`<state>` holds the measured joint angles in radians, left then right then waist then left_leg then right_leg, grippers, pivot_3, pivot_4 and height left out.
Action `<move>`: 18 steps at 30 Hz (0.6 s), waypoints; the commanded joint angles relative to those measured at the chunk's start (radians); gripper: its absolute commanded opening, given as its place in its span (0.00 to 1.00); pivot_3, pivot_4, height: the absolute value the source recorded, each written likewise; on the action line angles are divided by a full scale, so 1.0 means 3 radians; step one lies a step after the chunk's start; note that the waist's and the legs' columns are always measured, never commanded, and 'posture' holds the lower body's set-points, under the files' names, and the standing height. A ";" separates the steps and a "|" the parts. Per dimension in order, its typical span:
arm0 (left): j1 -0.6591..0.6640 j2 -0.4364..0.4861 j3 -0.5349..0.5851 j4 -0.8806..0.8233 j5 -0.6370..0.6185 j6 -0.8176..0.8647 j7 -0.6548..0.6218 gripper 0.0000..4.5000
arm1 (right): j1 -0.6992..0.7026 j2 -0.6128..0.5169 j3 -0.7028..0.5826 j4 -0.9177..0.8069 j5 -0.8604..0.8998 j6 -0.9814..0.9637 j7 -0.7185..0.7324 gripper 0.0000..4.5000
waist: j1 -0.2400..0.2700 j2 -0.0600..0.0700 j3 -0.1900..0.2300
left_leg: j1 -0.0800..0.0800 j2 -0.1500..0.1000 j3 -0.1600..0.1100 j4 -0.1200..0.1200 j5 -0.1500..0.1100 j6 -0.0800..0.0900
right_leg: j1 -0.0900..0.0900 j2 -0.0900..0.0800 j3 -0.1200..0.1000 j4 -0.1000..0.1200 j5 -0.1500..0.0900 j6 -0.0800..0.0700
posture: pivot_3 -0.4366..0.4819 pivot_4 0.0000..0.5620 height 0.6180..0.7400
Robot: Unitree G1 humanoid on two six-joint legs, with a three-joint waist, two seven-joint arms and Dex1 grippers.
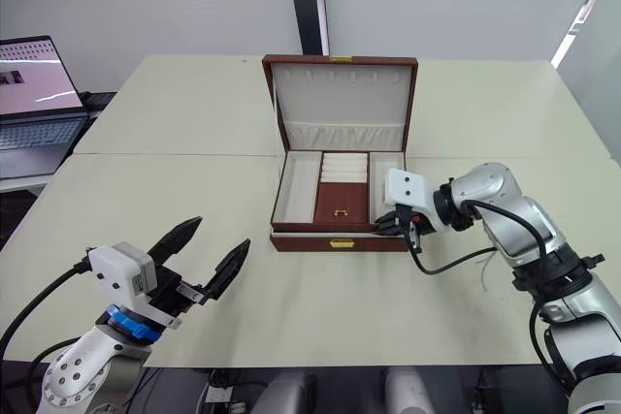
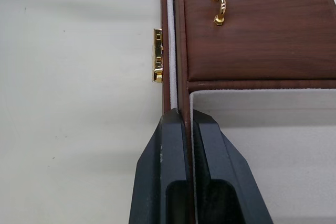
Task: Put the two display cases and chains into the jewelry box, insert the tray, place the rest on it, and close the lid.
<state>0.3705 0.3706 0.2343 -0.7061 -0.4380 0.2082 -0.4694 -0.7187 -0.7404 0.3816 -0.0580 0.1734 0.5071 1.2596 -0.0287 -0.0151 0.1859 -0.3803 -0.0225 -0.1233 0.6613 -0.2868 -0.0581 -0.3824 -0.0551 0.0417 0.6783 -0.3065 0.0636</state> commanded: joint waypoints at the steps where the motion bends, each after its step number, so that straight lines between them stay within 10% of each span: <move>1: -0.0020 0.0003 -0.0017 -0.0034 0.0024 -0.0085 -0.0002 1.00 | -0.0058 0.0008 -0.0116 0.0012 -0.0029 -0.0097 -0.0024 0.00 | 0.0000 0.0000 0.0000 | 0.0000 0.0000 0.0000 0.0000 0.0000 0.0000 | 0.0000 0.0000 0.0000 0.0000 0.0000 0.0000 | 0.48 0.27 1.00; 18: -0.0037 0.0011 -0.0023 -0.0047 0.0024 -0.0054 0.0015 1.00 | -0.0051 0.0025 -0.0128 -0.0036 0.0044 -0.0108 0.0085 0.00 | 0.0000 0.0000 0.0000 | 0.0000 0.0000 0.0000 0.0000 0.0000 0.0000 | 0.0000 0.0000 0.0000 0.0000 0.0000 0.0000 | 0.48 0.27 1.00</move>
<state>0.3643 0.3698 0.2302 -0.7002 -0.4355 0.2072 -0.4687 -0.7207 -0.7329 0.3793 -0.0322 0.1697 0.4771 1.2779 -0.0287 -0.0151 0.1859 -0.3803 -0.0224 -0.1234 0.6612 -0.2868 -0.0582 -0.3823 -0.0551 0.0417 0.6783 -0.3065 0.0636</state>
